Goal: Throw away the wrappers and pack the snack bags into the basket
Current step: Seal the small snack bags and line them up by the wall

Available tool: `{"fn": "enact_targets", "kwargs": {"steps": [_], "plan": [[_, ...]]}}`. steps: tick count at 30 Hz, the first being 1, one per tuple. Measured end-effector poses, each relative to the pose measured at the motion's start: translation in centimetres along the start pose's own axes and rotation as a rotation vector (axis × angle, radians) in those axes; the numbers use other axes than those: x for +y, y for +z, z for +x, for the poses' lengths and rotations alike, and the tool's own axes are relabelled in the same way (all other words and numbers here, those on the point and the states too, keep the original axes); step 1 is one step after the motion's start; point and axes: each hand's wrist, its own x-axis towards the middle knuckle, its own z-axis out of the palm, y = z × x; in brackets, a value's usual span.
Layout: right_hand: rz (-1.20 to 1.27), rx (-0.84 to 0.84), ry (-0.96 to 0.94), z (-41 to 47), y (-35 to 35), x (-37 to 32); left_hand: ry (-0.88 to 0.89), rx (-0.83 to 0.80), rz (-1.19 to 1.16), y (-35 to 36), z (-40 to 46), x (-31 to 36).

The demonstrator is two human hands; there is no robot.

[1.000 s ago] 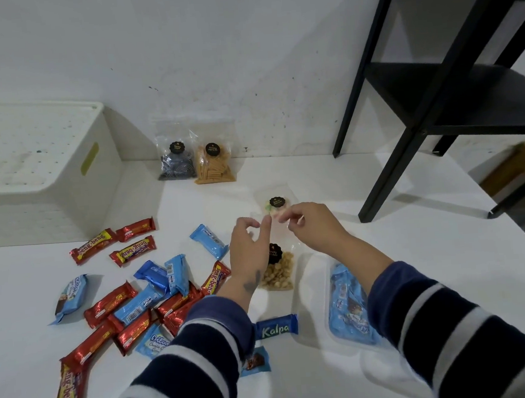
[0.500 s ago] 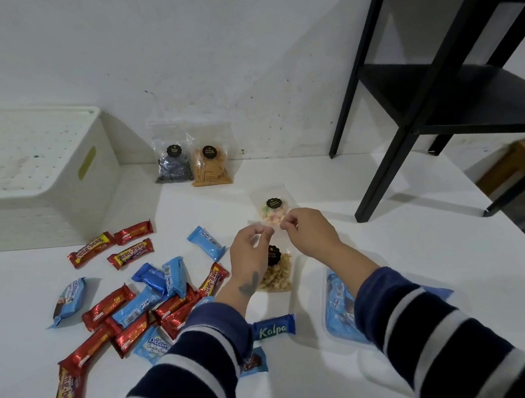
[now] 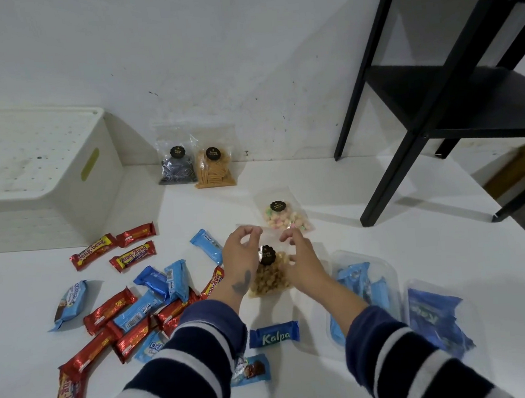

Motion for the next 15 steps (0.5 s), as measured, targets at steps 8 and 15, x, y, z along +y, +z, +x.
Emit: {"fn": "enact_targets", "kwargs": {"steps": [8, 15], "plan": [[-0.026, 0.003, 0.040, 1.4, 0.8, 1.1, 0.077, -0.063, 0.154, -0.3, 1.0, -1.3], [-0.134, 0.096, -0.033, 6.8, -3.5, -1.4, 0.206, -0.128, 0.287, -0.5, 4.2, -2.7]]}}
